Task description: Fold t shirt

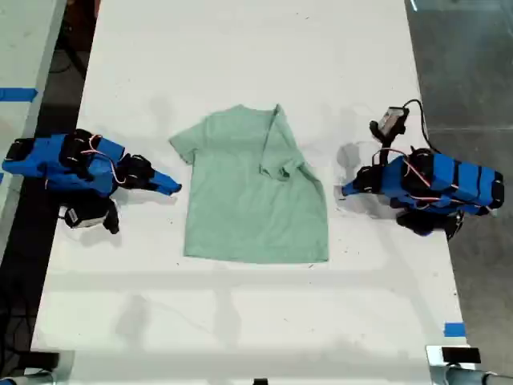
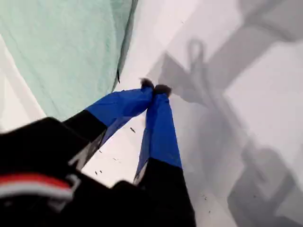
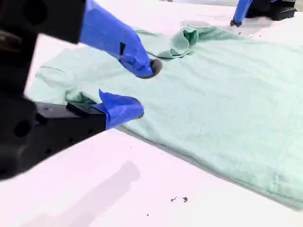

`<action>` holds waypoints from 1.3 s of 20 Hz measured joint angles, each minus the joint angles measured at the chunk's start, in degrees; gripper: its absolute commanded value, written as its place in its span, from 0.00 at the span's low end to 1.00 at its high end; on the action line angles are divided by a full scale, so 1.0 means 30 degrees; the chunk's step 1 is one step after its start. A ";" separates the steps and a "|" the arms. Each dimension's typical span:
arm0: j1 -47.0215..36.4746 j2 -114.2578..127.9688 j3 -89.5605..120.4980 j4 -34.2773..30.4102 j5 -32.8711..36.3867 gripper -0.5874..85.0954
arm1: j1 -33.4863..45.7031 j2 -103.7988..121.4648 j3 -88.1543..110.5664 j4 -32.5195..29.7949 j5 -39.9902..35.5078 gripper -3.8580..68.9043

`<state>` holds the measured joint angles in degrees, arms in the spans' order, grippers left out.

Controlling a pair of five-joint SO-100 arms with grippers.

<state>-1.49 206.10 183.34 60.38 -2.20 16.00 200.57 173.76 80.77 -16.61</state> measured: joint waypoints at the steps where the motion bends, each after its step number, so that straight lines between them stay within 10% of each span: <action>1: 0.0000 0.0000 0.0117 -0.0029 -0.0059 0.01 | 0.0000 0.0000 0.0000 0.0000 0.0117 0.04; 5: -0.5068 0.0029 0.0527 -0.1875 -0.0381 0.01 | -0.0146 0.0000 0.0000 0.0000 0.0791 0.04; 17: -0.5684 -0.3369 -0.4219 0.0439 -0.0205 0.03 | -0.0146 0.0000 0.0000 0.0000 0.0908 0.04; 20: -0.8115 -1.1836 -1.1777 0.3369 0.2666 0.28 | -0.0146 0.0000 0.0000 0.0000 0.0908 0.04; 26: -1.4121 -2.7627 -1.8721 0.2607 1.1836 0.22 | -0.0205 0.0000 0.0000 0.0000 0.0908 0.04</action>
<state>-43.86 123.22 127.18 68.20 33.31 15.38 200.57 173.76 80.77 -13.89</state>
